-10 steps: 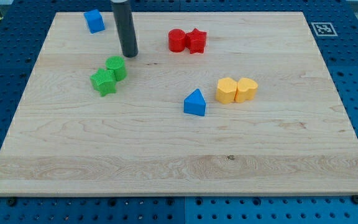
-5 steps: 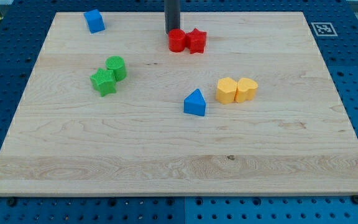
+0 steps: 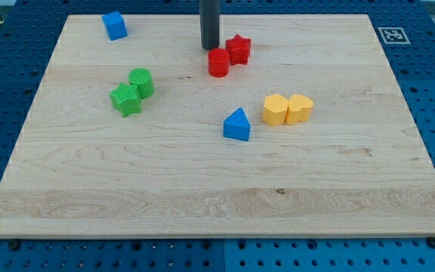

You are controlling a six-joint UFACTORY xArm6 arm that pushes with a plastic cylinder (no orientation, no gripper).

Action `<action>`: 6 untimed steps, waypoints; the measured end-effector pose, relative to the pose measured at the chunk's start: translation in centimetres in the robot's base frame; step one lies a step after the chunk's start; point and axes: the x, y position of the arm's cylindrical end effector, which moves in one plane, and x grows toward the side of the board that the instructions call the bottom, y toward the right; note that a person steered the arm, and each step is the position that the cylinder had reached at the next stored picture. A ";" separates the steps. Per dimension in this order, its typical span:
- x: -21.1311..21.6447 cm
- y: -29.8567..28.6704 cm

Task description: Push the red blocks towards the center of the board

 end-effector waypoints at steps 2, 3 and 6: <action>0.5 5.0; 3.1 3.7; 3.5 3.9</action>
